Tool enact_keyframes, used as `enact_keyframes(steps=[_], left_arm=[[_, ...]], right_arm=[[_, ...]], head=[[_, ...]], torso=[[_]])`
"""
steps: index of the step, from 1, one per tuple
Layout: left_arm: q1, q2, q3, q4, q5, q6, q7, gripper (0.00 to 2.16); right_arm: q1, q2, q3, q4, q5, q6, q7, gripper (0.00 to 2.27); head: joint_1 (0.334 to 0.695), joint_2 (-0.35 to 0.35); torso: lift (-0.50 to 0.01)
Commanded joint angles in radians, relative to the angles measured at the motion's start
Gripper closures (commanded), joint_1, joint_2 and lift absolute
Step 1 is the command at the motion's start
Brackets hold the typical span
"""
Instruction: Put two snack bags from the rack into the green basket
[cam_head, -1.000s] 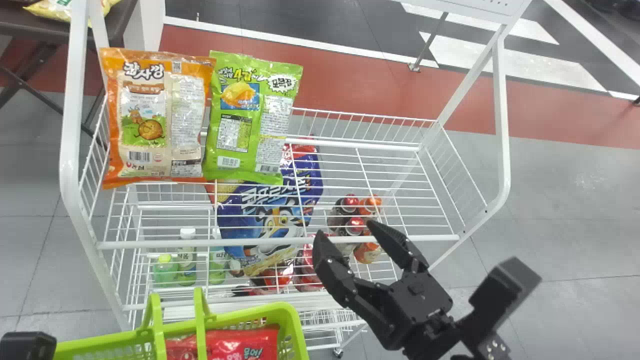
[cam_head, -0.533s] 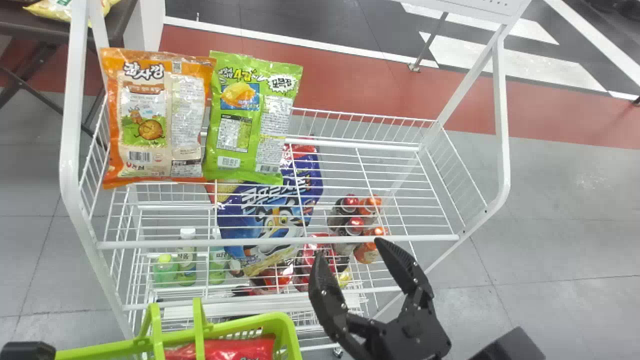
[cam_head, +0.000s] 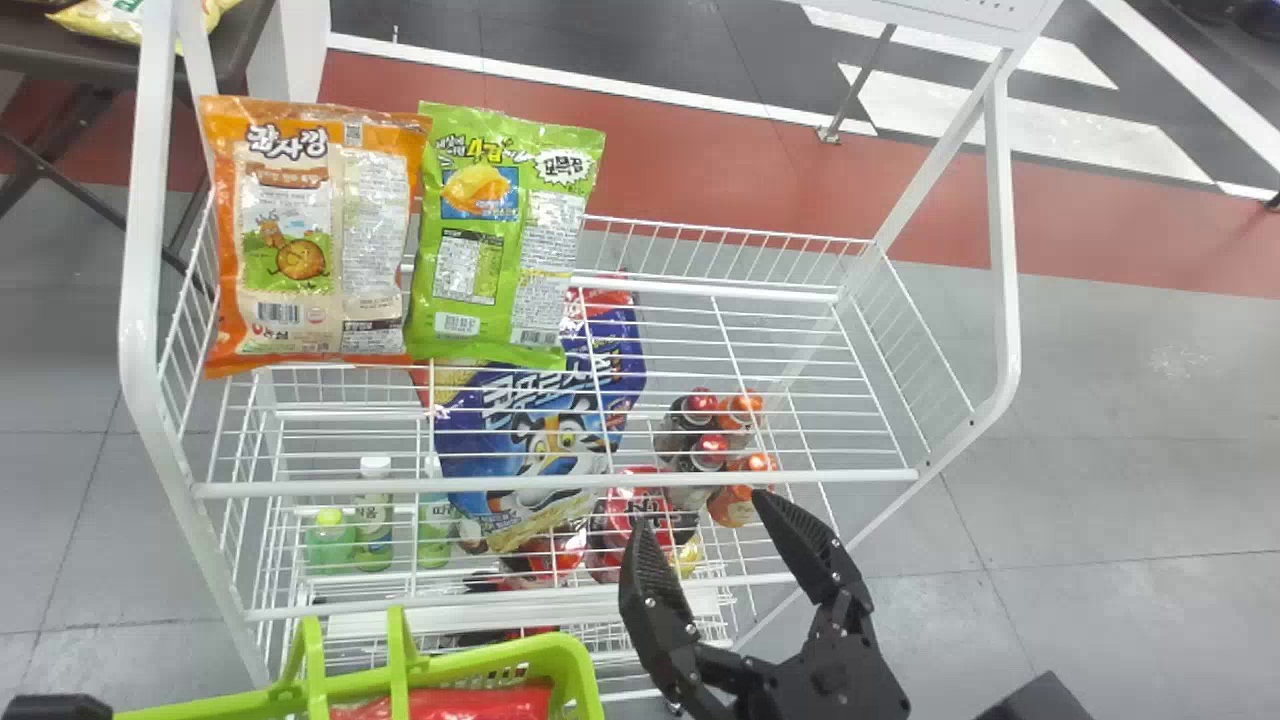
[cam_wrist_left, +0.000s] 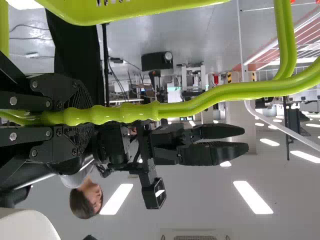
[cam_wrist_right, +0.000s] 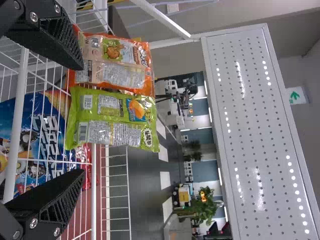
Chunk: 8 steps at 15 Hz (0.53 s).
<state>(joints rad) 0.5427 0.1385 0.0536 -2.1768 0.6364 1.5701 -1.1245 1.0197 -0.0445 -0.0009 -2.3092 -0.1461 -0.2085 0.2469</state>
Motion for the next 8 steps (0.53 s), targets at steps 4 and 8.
enact_keyframes(steps=[4,8], left_arm=[[0.002,-0.004,0.000,0.005,-0.001,0.001,0.000,1.19],[0.002,-0.002,0.000,0.005,-0.001,0.001,0.000,1.19]], right_arm=[[0.000,0.002,0.001,0.004,-0.001,-0.001,0.000,0.08],[-0.001,0.000,0.002,0.002,-0.004,-0.001,0.000,0.08]], head=[[0.695,-0.350],[0.695,-0.350]], torso=[[-0.003],[-0.003]])
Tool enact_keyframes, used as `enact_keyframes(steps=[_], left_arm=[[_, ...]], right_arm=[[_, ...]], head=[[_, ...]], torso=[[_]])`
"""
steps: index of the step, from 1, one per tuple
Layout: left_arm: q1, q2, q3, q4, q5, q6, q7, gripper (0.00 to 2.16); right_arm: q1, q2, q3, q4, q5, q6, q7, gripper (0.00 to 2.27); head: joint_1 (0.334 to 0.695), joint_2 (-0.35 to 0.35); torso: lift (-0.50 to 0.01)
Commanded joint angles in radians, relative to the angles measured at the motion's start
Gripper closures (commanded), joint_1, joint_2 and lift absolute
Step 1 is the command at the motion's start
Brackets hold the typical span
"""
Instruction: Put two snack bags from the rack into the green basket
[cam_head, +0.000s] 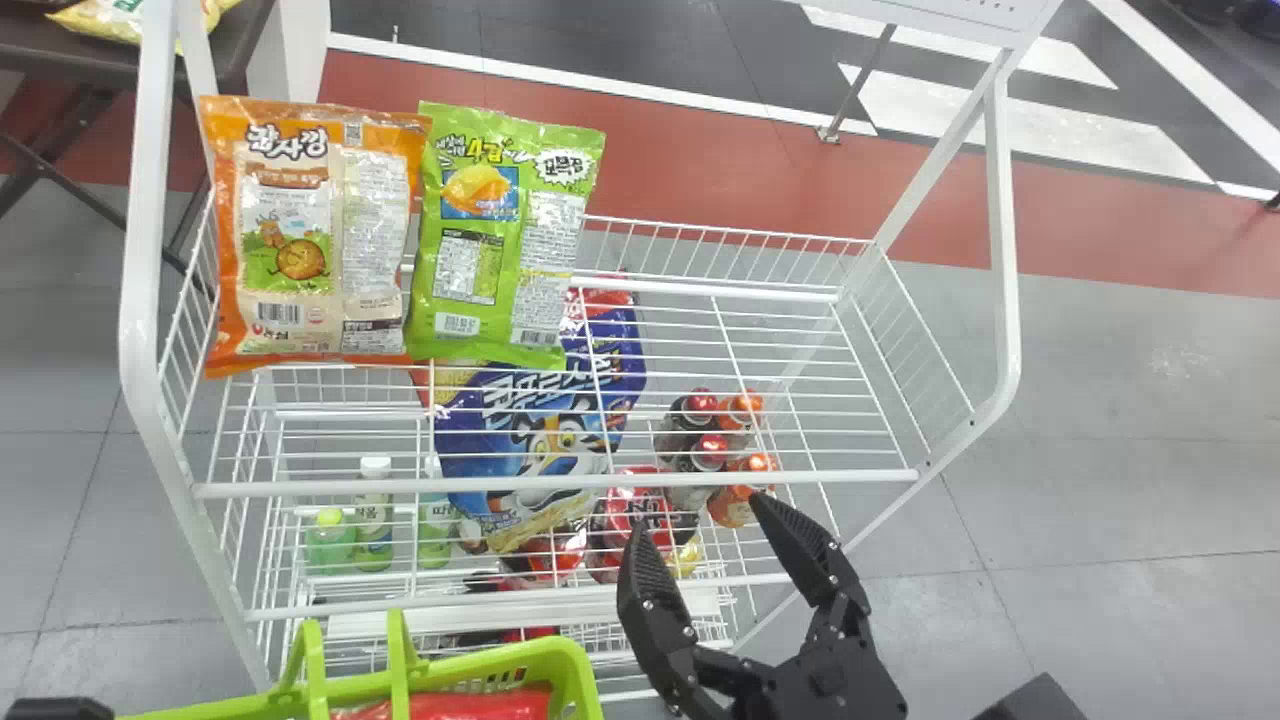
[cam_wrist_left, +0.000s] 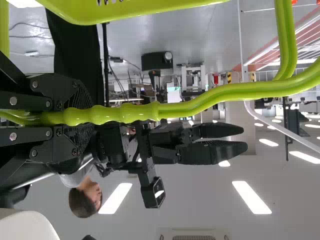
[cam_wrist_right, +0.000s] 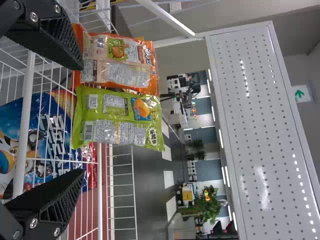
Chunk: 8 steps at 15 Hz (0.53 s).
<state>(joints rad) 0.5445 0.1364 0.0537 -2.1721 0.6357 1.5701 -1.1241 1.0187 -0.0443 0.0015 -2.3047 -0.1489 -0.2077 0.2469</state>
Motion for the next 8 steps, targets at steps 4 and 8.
enact_keyframes(steps=[4,8], left_arm=[[-0.005,-0.001,0.000,0.000,-0.001,0.001,0.000,1.19],[-0.009,0.000,0.000,-0.003,-0.001,0.001,0.000,1.19]], right_arm=[[0.000,0.000,0.000,-0.004,-0.005,-0.002,0.000,0.08],[0.000,0.000,0.002,-0.015,-0.005,-0.002,0.000,0.08]], head=[[0.695,-0.350],[0.695,-0.350]], torso=[[-0.003],[-0.003]])
